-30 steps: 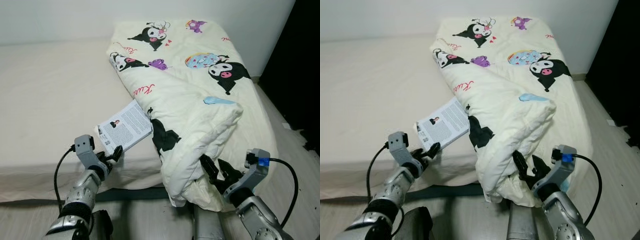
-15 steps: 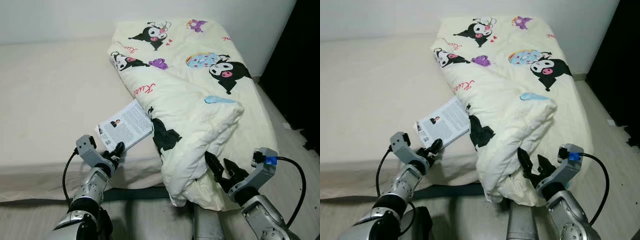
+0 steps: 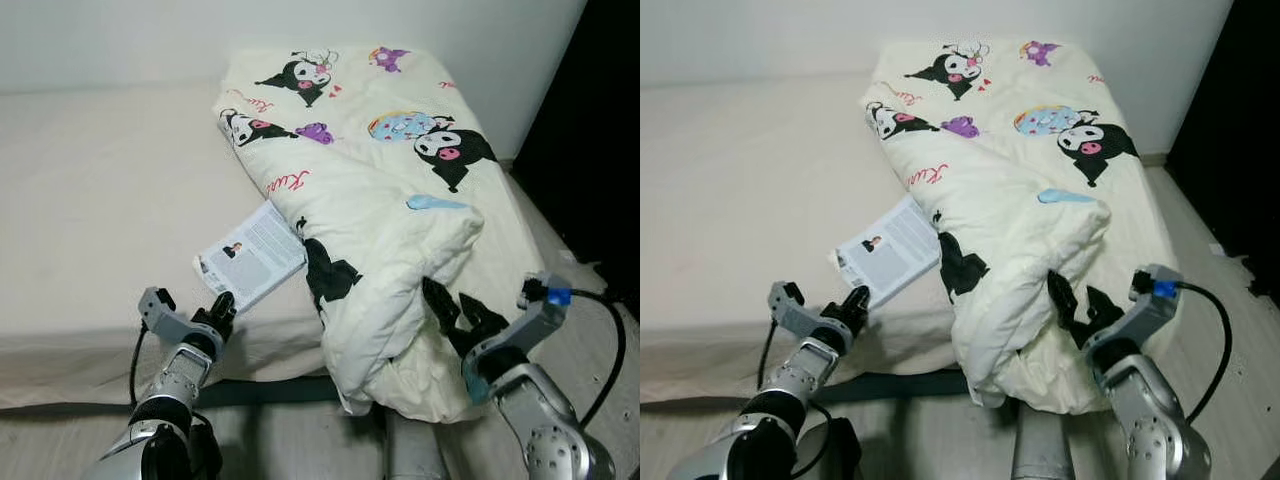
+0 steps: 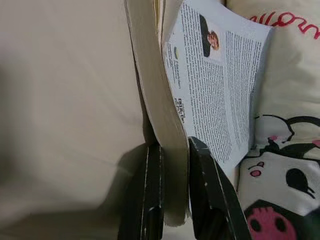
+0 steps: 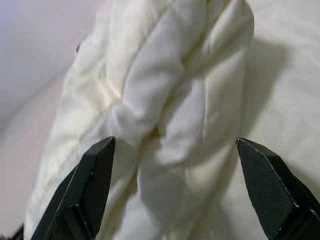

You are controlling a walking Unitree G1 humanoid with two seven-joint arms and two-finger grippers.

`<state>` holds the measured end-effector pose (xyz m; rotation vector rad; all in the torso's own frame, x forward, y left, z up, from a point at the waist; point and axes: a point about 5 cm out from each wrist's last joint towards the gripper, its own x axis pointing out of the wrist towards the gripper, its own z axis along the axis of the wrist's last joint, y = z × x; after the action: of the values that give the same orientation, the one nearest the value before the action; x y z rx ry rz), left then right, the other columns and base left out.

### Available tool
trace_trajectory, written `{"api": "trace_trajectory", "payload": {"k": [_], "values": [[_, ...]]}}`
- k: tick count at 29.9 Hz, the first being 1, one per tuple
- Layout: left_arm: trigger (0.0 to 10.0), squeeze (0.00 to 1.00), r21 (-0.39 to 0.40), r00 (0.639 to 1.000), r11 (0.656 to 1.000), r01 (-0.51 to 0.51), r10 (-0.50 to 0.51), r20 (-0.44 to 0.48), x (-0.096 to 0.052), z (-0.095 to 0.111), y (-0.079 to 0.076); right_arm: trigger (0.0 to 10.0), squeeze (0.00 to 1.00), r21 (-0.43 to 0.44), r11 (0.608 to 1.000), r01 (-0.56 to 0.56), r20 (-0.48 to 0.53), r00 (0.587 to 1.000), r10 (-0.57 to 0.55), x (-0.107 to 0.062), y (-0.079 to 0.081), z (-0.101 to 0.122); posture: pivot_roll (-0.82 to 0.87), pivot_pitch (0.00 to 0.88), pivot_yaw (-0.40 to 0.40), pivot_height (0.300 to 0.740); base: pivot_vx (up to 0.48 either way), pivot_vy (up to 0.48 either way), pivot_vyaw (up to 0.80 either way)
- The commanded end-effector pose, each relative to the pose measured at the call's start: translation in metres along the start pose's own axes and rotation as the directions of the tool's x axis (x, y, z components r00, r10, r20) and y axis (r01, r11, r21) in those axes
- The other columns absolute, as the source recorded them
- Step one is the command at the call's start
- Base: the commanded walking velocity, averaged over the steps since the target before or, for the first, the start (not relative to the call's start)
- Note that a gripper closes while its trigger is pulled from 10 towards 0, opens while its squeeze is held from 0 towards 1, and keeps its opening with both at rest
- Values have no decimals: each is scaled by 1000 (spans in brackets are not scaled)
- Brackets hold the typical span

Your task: Clean up the room

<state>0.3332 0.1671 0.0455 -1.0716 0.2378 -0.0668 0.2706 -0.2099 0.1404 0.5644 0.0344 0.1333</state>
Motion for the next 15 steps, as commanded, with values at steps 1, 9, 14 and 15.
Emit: {"api": "trace_trajectory", "payload": {"k": [1, 9, 14, 15], "values": [[0, 0, -43, 996, 999, 7, -11, -84, -3, -17, 3, 10000, 0, 38, 999, 22, 14, 1000, -23, 2, -5, -1, -212, 106, 70, 436, 0, 0, 0], [0, 0, -18, 997, 997, 77, -78, -24, 3, 9, -8, 10000, 0, 192, 979, 66, 34, 997, -74, 15, -9, -16, -165, 61, 101, 436, 0, 0, 0], [0, 0, 112, 972, 984, 137, -155, 176, 13, 78, -42, 10000, 0, 317, 946, 65, 36, 996, -80, 30, -13, -28, -89, 0, 107, 436, 0, 0, 0], [0, 0, 193, 940, 969, 154, -204, 272, 13, 114, -64, 10000, 0, 292, 955, 48, 14, 998, -55, 39, -8, -33, -76, 0, 106, 436, 0, 0, 0]]}}
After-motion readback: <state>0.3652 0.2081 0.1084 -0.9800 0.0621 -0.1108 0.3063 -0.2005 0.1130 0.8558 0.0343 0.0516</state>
